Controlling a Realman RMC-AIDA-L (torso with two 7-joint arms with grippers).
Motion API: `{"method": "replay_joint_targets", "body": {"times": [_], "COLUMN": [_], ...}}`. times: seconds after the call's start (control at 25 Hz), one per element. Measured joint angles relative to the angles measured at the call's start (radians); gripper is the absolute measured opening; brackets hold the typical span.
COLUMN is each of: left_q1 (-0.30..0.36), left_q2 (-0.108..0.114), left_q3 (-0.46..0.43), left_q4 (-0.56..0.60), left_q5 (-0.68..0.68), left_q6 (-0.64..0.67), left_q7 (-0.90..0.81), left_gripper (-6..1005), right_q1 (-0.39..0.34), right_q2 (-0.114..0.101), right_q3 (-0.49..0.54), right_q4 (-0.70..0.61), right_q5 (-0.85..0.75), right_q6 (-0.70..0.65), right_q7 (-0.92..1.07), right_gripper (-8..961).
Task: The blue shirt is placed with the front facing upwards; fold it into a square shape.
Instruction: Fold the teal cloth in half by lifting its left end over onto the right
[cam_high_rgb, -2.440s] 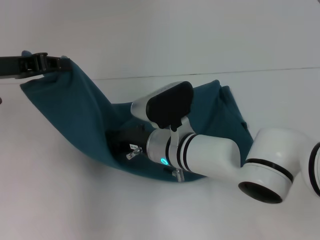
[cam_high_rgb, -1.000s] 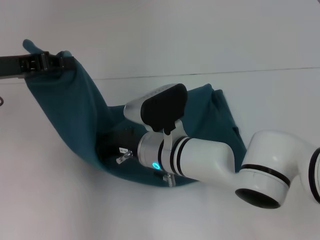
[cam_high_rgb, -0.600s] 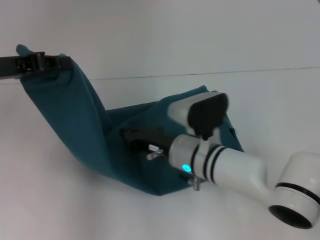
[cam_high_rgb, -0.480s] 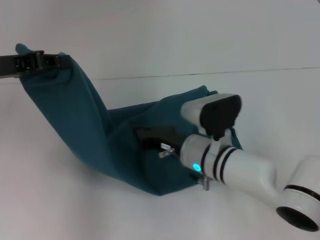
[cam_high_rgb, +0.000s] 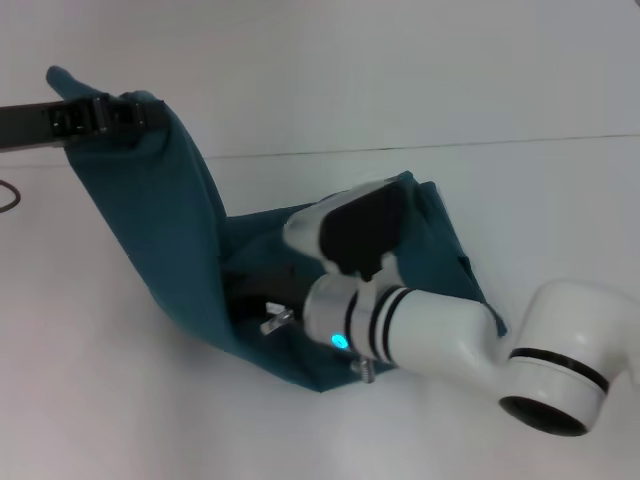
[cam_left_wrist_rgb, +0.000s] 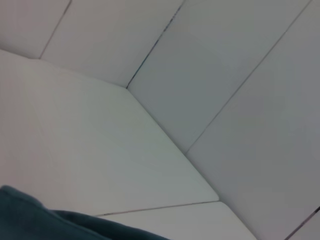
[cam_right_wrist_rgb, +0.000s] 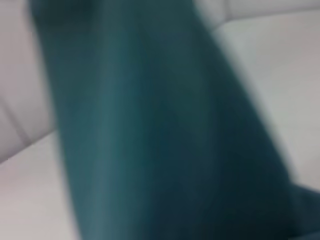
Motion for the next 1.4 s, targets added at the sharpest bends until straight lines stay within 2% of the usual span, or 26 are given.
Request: {"method": "replay_joint_targets", "body": {"times": [0.32,0.44,0.52,0.8,1.04,1.16,1.4], "left_q1": [-0.008,-0.011,-0.011,-0.004,-0.015,-0.02,-0.046], "left_q2": [-0.011,-0.014,-0.014,-0.018,-0.028,-0.046,-0.114], "left_q3": [0.01,0.011,0.011,0.011,0.026,0.038,0.053], "left_q4": [-0.002,0.0,0.003,0.0,0.008,0.009,0.072], "left_q5": [-0.045,-0.045,-0.046,-0.048,-0.048,-0.048,-0.062], "left_q6": [0.025,0.026,0.025,0.034,0.046,0.047,0.014], "left_q7": [0.017,0.021,0.024,0.025,0.038,0.039,0.09], "left_gripper": [26,25,25,25,25,25,26], "right_q1": [0.04,0.028,-0.004,-0.184,-0.268,-0.286,-0.291], "right_q2": [0.008,0.008,0.003,-0.02,-0.026,-0.027,-0.028], "right_q3": [-0.046,-0.045,-0.025,0.121,0.248,0.316,0.39], "right_q4": [0.055,0.063,0.064,0.021,-0.098,-0.173,-0.32], "right_q5": [-0.001,0.002,0.004,0.001,0.003,0.003,0.006], "right_q6": [0.024,0.012,-0.012,-0.171,-0.368,-0.423,-0.497], "right_q7": [0.002,0.003,0.003,-0.062,-0.125,-0.128,-0.121], "right_gripper": [113,115,117,122,126,128,133]}}
